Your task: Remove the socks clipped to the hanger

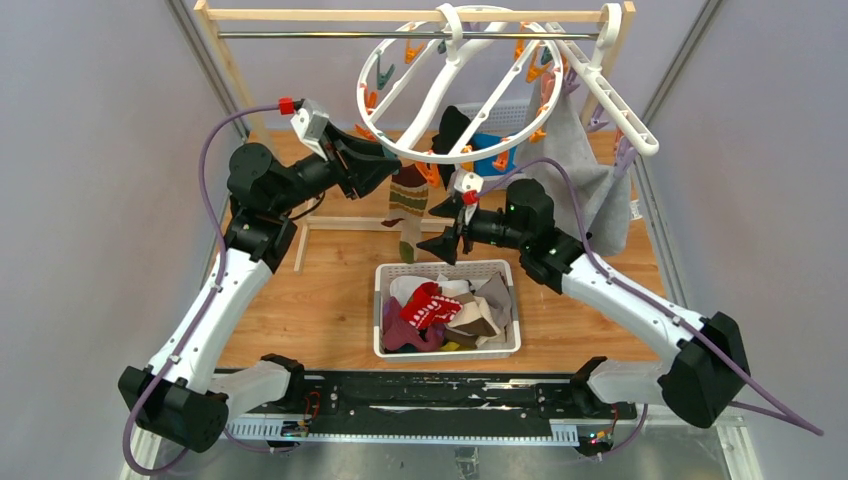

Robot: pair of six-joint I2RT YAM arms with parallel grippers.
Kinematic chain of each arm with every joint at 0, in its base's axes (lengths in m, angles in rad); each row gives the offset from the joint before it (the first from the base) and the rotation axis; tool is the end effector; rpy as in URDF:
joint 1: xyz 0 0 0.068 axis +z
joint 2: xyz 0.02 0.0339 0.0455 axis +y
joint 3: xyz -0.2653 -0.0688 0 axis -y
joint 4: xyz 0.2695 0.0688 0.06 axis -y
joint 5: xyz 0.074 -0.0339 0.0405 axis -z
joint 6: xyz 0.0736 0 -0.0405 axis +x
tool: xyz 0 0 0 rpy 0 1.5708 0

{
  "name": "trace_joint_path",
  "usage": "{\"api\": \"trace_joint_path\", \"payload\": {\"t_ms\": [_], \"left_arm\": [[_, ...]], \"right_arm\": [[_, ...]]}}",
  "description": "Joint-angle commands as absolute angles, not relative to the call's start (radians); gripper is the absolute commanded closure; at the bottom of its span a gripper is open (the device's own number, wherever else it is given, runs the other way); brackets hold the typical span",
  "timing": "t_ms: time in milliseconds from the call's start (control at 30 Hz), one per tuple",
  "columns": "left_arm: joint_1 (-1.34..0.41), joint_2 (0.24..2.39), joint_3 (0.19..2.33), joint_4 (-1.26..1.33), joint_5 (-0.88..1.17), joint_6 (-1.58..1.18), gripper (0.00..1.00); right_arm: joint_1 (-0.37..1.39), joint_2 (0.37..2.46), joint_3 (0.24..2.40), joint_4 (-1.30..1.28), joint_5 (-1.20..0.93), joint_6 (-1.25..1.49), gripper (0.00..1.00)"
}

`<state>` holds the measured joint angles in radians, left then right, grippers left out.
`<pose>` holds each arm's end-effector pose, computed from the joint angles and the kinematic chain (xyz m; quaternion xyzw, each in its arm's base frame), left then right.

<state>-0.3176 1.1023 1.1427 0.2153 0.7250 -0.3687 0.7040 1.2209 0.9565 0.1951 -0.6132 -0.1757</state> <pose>0.2621 -0.1375 0.4537 0.2660 0.5784 -0.4531 0.6240 0.2308 0.2515 0.3409 -0.4831 0.5431 0.3828 0.5702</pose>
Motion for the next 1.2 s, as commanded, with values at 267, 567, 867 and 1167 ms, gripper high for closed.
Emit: {"api": "trace_joint_path", "payload": {"t_ms": [267, 567, 867, 1167], "left_arm": [[-0.354, 1.102, 1.174, 0.212, 0.746, -0.464, 0.56], [-0.356, 1.084, 1.169, 0.214, 0.729, -0.478, 0.53], [-0.339, 1.024, 1.125, 0.202, 0.73, -0.439, 0.27], [-0.281, 0.971, 1.144, 0.091, 0.812, -0.332, 0.1]], "right_arm": [[0.663, 1.346, 0.916, 0.713, -0.682, 0.123, 0.37], [0.663, 1.367, 0.939, 0.687, -0.72, 0.121, 0.8], [0.653, 1.308, 0.932, 0.623, -0.743, 0.095, 1.0], [0.65, 1.282, 0.962, 0.569, -0.779, 0.098, 1.0]]}}
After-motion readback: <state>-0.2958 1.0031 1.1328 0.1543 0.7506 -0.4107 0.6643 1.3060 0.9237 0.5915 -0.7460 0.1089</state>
